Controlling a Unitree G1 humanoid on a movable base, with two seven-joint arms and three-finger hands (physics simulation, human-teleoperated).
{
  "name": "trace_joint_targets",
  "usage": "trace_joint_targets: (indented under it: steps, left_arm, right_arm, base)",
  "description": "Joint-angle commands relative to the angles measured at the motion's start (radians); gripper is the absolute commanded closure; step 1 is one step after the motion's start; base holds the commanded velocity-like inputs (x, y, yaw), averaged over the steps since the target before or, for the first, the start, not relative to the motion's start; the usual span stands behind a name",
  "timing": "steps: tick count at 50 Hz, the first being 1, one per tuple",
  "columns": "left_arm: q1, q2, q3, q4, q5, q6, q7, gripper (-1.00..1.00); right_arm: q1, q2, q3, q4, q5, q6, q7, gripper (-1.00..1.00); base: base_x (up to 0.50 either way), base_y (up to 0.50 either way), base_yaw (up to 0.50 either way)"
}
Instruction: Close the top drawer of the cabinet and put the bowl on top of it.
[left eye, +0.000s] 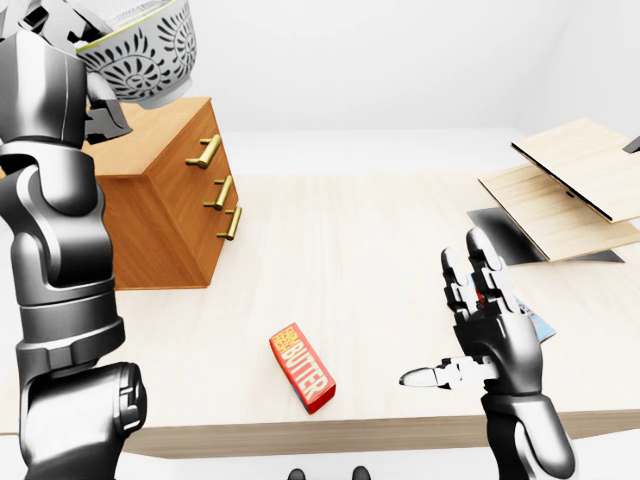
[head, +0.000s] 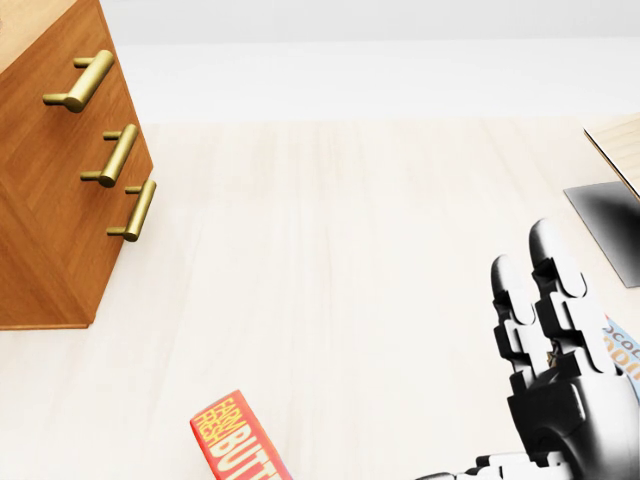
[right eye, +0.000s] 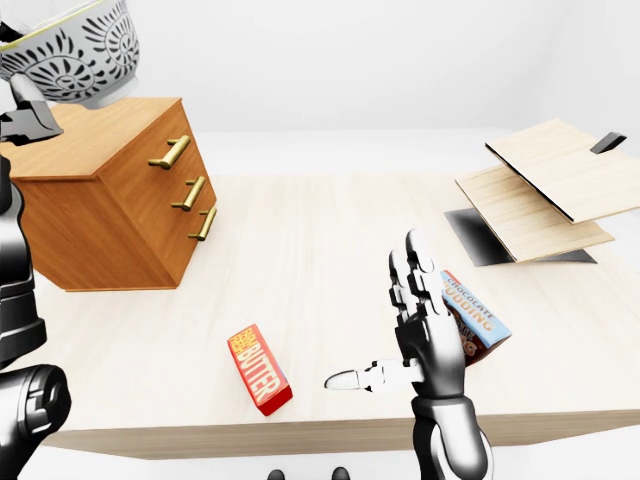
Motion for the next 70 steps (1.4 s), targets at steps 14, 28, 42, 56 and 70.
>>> trace_joint_targets:
  steps: [14,28,42,56,70]
  left_arm:
    - [-0.025,0.111,0.024,0.37,-0.065,0.0,0.2,1.0]
    - [-0.06,0.127,0.0,0.561,-0.091,0.0,0.282,1.0]
    - [-0.124,0.137,-0.033,0.772,-0.102,0.0,0.367,1.0]
    - [-0.155,0.135,-0.051,0.842,-0.104,0.0,0.39,1.0]
    - [-0.158,0.13,-0.061,0.884,-0.105,0.0,0.406,1.0]
  right_arm:
    - [-0.008,-0.002,0.005,0.013,-0.007,0.0,-0.007,-1.0]
    - [-0.002,-0.004,0.009,0.01,-0.007,0.0,-0.009,-1.0]
    - [-0.01,-0.005,0.015,0.026,-0.015,0.0,-0.012,-1.0]
    - [-0.008,-0.006,0.016,0.026,-0.013,0.0,-0.01,-1.0]
    - [-0.005,-0.007,0.019,0.022,-0.013,0.0,-0.013,-1.0]
  base:
    - [0.0,0.0,0.0]
    - [0.0,0.0,0.0]
    - [0.0,0.0,0.0]
    - [0.0,0.0,0.0]
    - [0.0,0.0,0.0]
